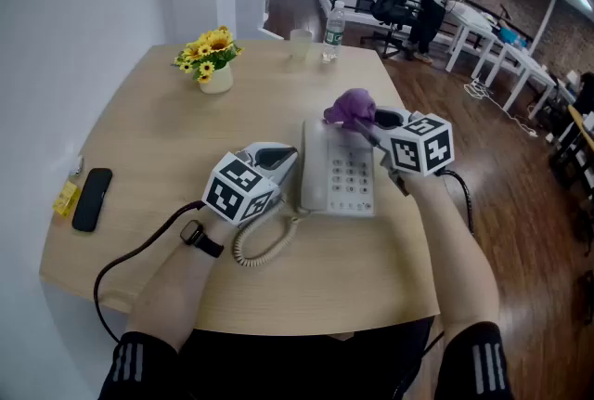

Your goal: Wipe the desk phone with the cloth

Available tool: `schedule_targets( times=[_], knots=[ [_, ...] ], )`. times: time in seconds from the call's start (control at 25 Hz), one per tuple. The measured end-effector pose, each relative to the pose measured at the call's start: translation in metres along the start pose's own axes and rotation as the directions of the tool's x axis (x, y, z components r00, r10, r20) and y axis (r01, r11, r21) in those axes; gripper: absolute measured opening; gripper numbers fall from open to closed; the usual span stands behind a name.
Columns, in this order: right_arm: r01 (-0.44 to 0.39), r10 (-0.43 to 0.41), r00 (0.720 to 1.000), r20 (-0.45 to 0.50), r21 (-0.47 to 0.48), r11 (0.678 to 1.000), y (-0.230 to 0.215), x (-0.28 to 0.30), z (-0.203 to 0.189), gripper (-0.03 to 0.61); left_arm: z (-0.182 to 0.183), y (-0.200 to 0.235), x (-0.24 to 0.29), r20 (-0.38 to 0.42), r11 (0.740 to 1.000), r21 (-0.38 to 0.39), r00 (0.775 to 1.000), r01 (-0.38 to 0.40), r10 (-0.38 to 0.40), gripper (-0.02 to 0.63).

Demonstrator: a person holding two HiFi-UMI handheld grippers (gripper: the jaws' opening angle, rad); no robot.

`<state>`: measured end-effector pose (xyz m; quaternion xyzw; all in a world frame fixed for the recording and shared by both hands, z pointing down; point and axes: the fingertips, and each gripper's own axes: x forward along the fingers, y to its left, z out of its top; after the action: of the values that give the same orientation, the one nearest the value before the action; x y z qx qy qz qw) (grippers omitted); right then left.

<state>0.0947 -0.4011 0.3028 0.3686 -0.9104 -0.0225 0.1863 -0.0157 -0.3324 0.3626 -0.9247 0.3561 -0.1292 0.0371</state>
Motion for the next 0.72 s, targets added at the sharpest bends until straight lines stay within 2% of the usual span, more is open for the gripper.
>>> schedule_targets(
  times=[0.12, 0.28, 0.48, 0.72],
  knots=[
    [-0.041, 0.035, 0.991, -0.126, -0.048, 0.998, 0.015, 0.031, -0.010, 0.112, -0.002, -0.004, 0.000, -0.008, 1.000, 0.010, 1.000, 0.009, -0.009, -0.006],
    [-0.075, 0.051, 0.963, -0.265, -0.082, 0.994, 0.024, 0.052, -0.027, 0.109, -0.002, -0.004, -0.001, -0.008, 1.000, 0.009, 1.000, 0.010, -0.010, -0.006],
    [-0.042, 0.002, 0.941, -0.337, -0.112, 0.993, 0.003, 0.037, -0.043, 0.107, -0.003, -0.001, 0.000, -0.001, 1.000, -0.012, 1.000, 0.014, -0.014, -0.006],
    [0.036, -0.062, 0.925, -0.375, -0.077, 0.996, -0.037, 0.000, -0.065, 0.107, -0.001, -0.003, -0.001, -0.005, 1.000, 0.001, 1.000, 0.013, -0.013, -0.006]
  ],
)
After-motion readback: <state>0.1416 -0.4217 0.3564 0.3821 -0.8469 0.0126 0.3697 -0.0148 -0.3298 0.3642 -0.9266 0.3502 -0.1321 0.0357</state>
